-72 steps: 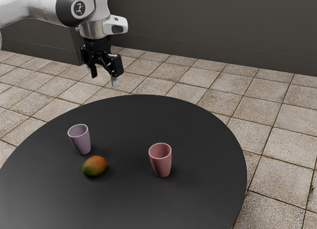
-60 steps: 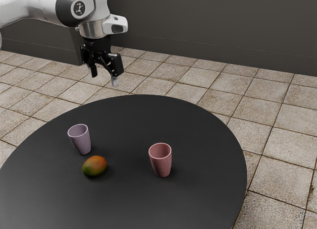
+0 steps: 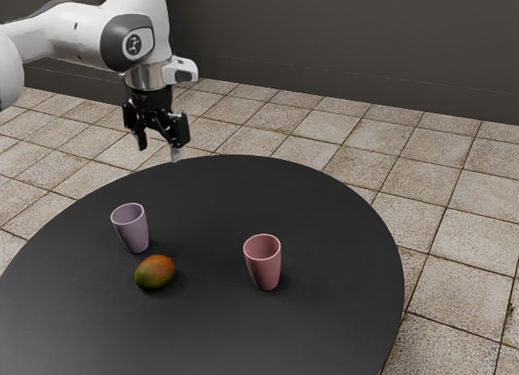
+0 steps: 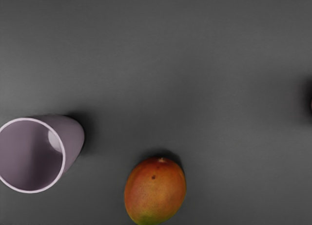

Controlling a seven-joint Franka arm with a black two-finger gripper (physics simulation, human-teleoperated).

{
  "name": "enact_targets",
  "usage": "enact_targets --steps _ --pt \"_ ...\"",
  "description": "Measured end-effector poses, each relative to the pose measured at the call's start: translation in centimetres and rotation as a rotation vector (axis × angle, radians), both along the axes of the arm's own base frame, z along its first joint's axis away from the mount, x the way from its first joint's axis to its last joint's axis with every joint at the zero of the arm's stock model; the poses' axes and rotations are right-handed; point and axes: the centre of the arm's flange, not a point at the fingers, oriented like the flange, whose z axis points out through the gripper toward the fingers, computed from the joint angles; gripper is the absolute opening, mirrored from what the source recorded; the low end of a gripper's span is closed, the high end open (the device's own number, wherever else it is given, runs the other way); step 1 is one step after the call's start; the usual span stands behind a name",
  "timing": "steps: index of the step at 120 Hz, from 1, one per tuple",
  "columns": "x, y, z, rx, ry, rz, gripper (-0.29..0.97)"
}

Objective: Place the left cup onto the right cup

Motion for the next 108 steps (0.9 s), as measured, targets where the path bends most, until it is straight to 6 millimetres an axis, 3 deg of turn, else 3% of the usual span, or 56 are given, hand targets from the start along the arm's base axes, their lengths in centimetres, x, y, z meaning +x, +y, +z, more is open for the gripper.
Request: enact_targets --steps 43,80,108 --pt "1.2 4.9 -7.6 -0.040 0.036 0.080 0.53" --pt "1.3 9.3 -13.4 -0.086 0.060 0.129 0.50" --pt "1.4 11.4 -17.4 -0.111 0.086 0.139 0.49"
